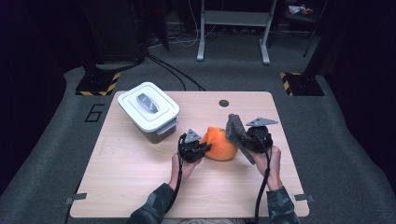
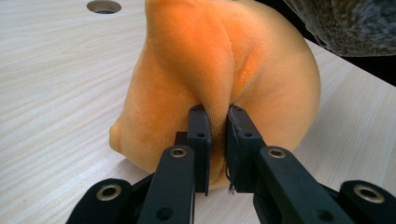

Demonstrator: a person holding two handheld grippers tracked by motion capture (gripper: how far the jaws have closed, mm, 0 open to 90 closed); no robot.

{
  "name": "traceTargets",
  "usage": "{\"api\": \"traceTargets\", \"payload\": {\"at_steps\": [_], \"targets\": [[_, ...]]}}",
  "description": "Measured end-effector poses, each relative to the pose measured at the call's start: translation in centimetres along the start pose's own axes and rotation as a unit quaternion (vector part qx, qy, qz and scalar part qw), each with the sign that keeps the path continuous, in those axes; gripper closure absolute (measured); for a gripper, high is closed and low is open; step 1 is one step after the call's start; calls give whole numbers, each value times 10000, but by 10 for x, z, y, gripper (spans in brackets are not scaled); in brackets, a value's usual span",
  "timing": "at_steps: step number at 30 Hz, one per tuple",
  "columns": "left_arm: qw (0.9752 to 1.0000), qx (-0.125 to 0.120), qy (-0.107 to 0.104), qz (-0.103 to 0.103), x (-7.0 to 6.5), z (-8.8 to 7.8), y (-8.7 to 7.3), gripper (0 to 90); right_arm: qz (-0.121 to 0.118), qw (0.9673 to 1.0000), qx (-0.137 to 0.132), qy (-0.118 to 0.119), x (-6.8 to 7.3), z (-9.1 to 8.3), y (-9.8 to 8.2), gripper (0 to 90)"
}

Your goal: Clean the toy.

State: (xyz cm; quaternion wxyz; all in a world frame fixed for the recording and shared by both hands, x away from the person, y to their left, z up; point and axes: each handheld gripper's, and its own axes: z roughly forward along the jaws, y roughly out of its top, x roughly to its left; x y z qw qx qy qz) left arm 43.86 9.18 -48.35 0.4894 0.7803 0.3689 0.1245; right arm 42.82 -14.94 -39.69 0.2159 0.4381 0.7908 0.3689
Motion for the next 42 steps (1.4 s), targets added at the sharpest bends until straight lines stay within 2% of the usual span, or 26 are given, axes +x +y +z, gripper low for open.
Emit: {"api": "traceTargets", "payload": {"at_steps": [3, 5, 8, 9, 10, 13, 16, 22, 26, 33, 40, 42], "targets": [[10000, 25, 24, 54, -2, 0, 0, 812, -249, 9996, 42, 130, 18, 10, 13, 756], [10000, 20, 24, 30, -3, 0, 0, 812, -304, 9993, 106, 167, 30, 21, 17, 758], [10000, 35, 10, 4, 0, 0, -2, 812, -678, 9974, 236, 14, 43, 35, 15, 761], [10000, 25, 8, 18, 1, 0, -2, 812, -672, 9974, 254, -54, 46, 37, 13, 762], [10000, 26, 9, 16, 1, 0, -2, 812, -700, 9973, 204, -19, 44, 37, 13, 762], [10000, 32, 23, 69, -1, 0, -1, 812, -436, 9989, 169, 81, 36, 35, 10, 761], [10000, 31, 28, 83, -1, 1, 0, 812, -329, 9992, 175, 126, 28, 33, 7, 759], [9999, 76, 28, 126, 0, 1, 1, 812, -150, 9996, 245, 58, 16, 30, 1, 755], [9999, 75, 10, 106, 0, 1, 1, 811, -151, 9995, 266, -20, 7, 28, -4, 754], [9999, 71, -14, 93, 1, 1, 1, 811, 111, 9991, 387, -117, -8, 30, -21, 754], [9999, 65, 8, 84, 0, 1, 1, 811, 348, 9977, 557, -182, -23, 38, -39, 754], [9999, 76, -20, 76, 1, 1, 1, 811, 387, 9969, 634, -263, -26, 42, -45, 754]]}}
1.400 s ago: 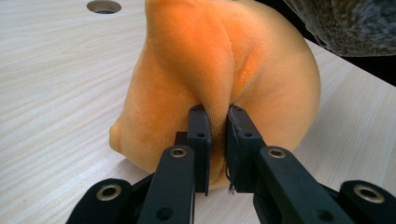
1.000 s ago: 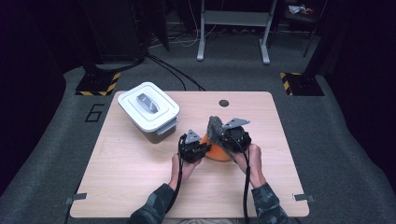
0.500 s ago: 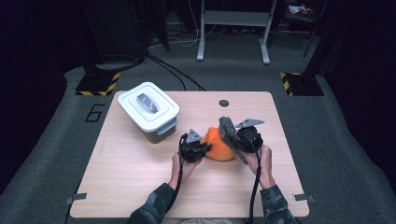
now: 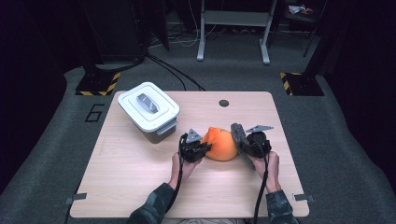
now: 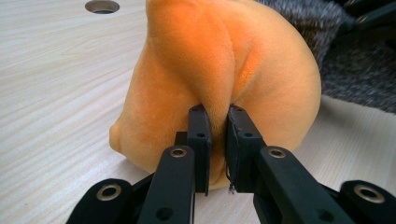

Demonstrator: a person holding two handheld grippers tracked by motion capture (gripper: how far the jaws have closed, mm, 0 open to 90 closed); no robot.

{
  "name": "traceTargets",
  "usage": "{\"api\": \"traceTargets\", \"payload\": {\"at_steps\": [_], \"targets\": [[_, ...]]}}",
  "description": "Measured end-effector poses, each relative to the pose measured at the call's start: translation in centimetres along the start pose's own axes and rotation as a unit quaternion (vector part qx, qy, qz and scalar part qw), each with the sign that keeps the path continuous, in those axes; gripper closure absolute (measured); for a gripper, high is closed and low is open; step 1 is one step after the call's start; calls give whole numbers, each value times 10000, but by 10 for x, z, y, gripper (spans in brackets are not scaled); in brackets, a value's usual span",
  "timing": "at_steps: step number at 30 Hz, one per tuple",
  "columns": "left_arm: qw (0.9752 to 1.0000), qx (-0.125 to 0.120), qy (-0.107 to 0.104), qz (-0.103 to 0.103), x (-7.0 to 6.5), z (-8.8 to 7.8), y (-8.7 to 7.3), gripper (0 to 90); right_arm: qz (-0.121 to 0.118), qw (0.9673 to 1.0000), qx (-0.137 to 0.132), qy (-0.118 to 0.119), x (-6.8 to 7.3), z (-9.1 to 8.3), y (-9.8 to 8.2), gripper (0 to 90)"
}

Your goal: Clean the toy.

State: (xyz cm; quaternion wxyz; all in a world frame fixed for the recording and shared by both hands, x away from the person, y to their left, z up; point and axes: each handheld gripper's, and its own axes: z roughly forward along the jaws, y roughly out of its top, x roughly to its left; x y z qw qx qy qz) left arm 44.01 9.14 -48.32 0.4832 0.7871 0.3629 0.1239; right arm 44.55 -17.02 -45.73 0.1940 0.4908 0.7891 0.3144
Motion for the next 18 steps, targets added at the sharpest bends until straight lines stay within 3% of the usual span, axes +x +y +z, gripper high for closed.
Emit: {"api": "traceTargets", "payload": {"at_steps": [7, 12, 14, 18], "targets": [[10000, -2, -3, -17, 2, -1, -1, 811, 266, 9990, 351, 39, -5, 22, -12, 753], [10000, -39, -45, -73, 3, -1, -2, 810, 288, 9982, 521, 42, -7, 38, -20, 751], [9999, -50, -58, -131, 3, -1, -2, 809, 311, 9982, 503, 75, -9, 38, -21, 750], [10000, -9, -14, -15, 4, -2, -1, 809, 286, 9985, 474, -45, -11, 31, -18, 752]]}}
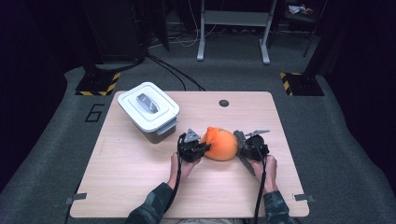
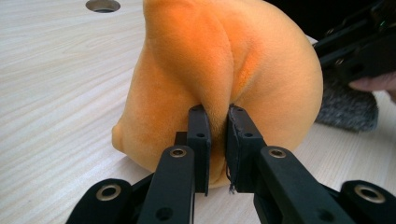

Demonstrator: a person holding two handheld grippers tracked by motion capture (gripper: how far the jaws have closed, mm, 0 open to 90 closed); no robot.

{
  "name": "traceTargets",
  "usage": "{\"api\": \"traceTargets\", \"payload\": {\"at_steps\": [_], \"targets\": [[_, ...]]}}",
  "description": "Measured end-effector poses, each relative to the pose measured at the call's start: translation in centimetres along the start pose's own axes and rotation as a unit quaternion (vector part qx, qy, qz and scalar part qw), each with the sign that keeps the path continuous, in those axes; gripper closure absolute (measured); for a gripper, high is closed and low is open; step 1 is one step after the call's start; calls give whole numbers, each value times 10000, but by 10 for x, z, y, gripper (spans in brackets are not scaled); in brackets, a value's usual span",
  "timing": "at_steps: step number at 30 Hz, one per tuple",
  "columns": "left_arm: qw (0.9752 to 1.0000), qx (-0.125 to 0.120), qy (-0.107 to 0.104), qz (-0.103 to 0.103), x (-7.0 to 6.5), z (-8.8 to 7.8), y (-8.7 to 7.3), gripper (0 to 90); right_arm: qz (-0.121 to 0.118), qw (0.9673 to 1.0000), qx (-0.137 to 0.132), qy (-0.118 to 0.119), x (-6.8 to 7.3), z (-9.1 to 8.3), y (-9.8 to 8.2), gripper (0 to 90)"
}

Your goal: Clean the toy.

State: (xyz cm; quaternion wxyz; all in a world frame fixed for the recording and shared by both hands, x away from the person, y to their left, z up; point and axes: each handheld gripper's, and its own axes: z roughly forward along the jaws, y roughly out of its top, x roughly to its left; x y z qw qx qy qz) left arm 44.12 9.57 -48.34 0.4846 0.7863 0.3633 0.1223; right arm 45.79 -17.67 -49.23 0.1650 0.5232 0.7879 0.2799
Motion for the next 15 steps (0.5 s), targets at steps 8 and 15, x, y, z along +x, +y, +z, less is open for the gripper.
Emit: {"api": "traceTargets", "payload": {"at_steps": [8, 15], "targets": [[10000, 8, 1, -3, 1, 0, 1, 805, 5, 9981, -605, -109, -1, -45, 14, 752], [10000, 17, 4, 20, 1, 0, 2, 799, -461, 9934, -1049, 105, 27, -75, 33, 752]]}}
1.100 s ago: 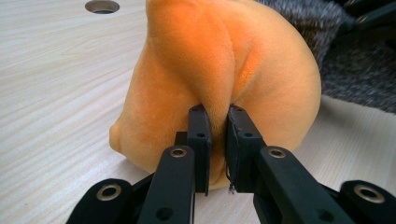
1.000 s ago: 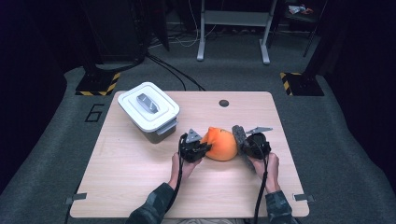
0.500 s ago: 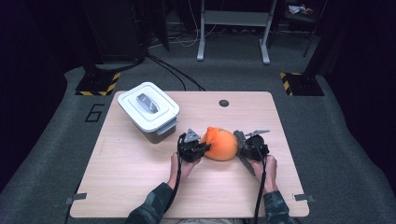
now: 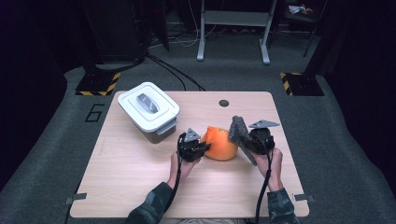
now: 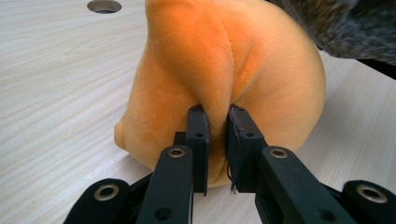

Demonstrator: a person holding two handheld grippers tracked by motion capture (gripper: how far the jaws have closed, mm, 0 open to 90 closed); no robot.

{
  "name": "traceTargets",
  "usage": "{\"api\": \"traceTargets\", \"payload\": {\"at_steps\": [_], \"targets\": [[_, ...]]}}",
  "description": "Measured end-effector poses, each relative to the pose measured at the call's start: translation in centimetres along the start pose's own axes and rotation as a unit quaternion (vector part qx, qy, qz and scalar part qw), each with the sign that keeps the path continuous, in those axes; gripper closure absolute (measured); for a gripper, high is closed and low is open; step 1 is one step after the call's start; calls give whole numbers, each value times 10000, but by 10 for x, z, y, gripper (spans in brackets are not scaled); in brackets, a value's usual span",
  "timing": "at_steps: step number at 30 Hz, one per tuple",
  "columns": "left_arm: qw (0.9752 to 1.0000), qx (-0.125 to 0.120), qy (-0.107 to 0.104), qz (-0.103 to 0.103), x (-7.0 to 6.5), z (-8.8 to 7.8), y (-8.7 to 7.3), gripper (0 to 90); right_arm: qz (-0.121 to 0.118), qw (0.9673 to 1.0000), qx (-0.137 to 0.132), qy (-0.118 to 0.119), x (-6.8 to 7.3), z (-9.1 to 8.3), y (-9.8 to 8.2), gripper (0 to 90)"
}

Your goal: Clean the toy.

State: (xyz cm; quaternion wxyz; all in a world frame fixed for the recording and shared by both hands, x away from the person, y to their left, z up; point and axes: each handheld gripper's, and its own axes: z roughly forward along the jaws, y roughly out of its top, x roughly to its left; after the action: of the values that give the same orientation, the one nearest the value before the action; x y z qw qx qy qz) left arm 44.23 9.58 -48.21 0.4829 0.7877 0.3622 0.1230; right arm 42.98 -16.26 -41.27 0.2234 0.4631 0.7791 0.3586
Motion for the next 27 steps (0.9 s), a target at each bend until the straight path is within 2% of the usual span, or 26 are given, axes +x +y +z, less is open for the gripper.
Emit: {"api": "traceTargets", "payload": {"at_steps": [1, 3, 4, 5, 7, 10, 11, 14, 16, 19, 20, 21, 22, 24, 27], "targets": [[10000, -1, 3, 0, 0, 0, 0, 797, -108, 9999, -47, 44, 6, -1, 3, 752], [10000, 10, 9, 28, 0, 0, 0, 794, -145, 9998, -13, 138, 14, 2, 6, 752], [10000, 16, 9, 48, 0, 0, 1, 792, -270, 9995, 78, 169, 16, 8, 6, 752], [10000, 45, -15, 40, 0, 0, 1, 788, -253, 9993, 242, 106, 21, 15, 6, 751], [10000, 24, -20, 72, 1, 0, 1, 774, -288, 9989, 373, -42, 24, 24, 3, 753], [10000, -45, -24, 63, 1, -1, 1, 741, -204, 9993, 326, 12, 20, 27, 2, 753], [9999, -58, -32, 80, 1, -1, 1, 716, -241, 9992, 329, 11, 19, 27, 2, 753], [9999, -116, 9, 82, 0, -3, 1, 611, -255, 9991, 343, 3, 18, 28, 2, 753], [9999, -64, 46, 82, 0, -5, 0, 538, -221, 9990, 376, -22, 17, 28, 2, 753], [9996, -67, 43, 272, 0, -5, -3, 477, -238, 9991, 353, -58, 14, 29, 2, 753], [9994, -71, 134, 322, -3, -4, -4, 470, -256, 9991, 349, -45, 13, 29, 2, 753], [9988, -27, 140, 462, -4, -3, -5, 449, -214, 9991, 371, -41, 13, 29, 2, 753], [9983, 41, 70, 580, -5, 0, -5, 451, -193, 9991, 378, -47, 13, 29, 2, 753], [9975, 79, 84, 702, -6, 3, -4, 476, -179, 9992, 345, -48, 12, 30, 1, 752], [9973, 98, 86, 726, -8, 5, -4, 589, -204, 9993, 312, -66, 11, 31, 1, 752]]}}
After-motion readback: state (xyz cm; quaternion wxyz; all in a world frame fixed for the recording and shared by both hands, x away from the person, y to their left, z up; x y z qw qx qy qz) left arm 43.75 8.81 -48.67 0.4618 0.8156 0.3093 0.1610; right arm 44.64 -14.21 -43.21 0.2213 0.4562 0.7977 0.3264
